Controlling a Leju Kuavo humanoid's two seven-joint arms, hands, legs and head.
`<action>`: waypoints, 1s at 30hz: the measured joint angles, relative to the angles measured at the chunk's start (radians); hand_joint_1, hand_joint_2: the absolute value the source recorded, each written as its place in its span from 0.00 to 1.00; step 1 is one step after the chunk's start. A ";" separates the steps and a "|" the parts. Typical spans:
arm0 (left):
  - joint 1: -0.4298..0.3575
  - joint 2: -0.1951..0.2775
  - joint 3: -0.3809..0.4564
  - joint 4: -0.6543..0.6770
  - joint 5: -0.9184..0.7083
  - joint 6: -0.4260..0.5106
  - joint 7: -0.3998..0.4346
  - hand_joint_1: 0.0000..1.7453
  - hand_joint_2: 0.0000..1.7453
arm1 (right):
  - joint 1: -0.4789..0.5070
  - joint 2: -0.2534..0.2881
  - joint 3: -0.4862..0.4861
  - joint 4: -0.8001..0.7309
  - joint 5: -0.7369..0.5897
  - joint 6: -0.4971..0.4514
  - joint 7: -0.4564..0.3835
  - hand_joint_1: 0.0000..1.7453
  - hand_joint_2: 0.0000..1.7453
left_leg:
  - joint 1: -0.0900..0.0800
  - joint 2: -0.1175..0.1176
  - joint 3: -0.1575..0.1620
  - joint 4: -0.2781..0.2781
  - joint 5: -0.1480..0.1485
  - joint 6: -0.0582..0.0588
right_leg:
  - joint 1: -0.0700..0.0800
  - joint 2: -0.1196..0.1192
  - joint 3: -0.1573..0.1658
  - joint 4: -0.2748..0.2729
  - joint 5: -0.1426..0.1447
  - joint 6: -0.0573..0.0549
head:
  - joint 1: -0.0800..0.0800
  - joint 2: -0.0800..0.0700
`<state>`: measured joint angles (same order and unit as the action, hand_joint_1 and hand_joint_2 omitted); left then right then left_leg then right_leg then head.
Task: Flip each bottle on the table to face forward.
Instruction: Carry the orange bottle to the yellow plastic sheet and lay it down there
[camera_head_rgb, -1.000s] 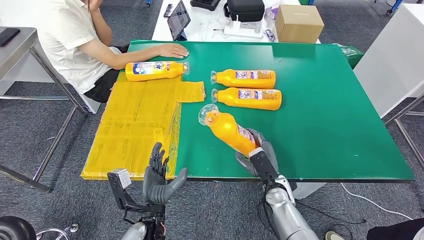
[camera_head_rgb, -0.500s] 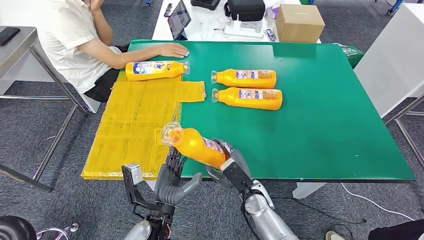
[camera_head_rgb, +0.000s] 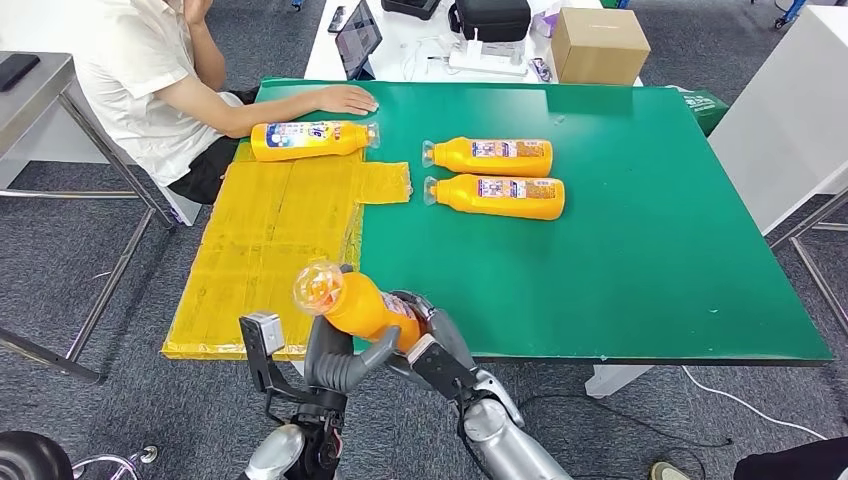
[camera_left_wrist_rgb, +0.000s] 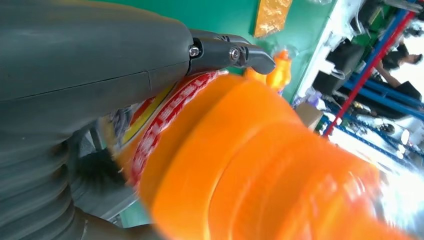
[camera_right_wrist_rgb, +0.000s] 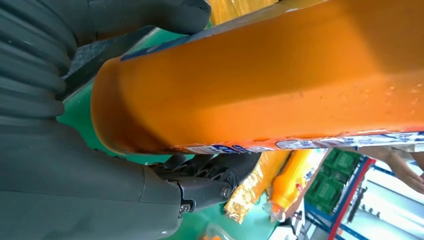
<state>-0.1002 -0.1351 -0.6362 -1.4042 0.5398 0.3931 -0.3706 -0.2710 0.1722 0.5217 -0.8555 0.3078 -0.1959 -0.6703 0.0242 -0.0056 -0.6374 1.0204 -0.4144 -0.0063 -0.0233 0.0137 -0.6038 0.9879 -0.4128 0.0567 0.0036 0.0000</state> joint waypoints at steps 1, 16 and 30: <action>-0.005 -0.001 0.001 0.002 0.006 0.014 0.001 0.00 1.00 | -0.002 0.003 0.010 0.002 -0.001 0.001 -0.001 1.00 1.00 | 0.000 0.000 0.000 0.000 0.000 0.000 | 0.000 0.000 0.000 0.000 0.000 0.000 | 0.000 0.000; -0.028 -0.009 0.028 0.037 0.084 -0.008 -0.014 1.00 1.00 | -0.021 0.005 0.095 -0.003 -0.040 0.001 0.008 0.16 0.75 | 0.000 0.000 0.000 0.000 0.000 0.000 | 0.000 0.000 0.000 0.000 0.000 0.000 | 0.000 0.000; -0.029 0.005 0.058 0.007 0.094 -0.026 -0.022 1.00 1.00 | 0.036 -0.007 0.182 -0.162 -0.056 -0.077 -0.028 0.00 0.00 | 0.000 0.000 -0.001 0.000 0.000 0.000 | 0.000 0.000 -0.002 0.000 0.000 0.000 | 0.000 0.000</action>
<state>-0.1294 -0.1306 -0.5784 -1.3972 0.6333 0.3674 -0.3925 -0.2354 0.1655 0.7036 -1.0178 0.2519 -0.2729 -0.6983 0.0243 -0.0054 -0.6389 1.0204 -0.4143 -0.0063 -0.0232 0.0137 -0.6060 0.9879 -0.4127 0.0566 0.0036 0.0000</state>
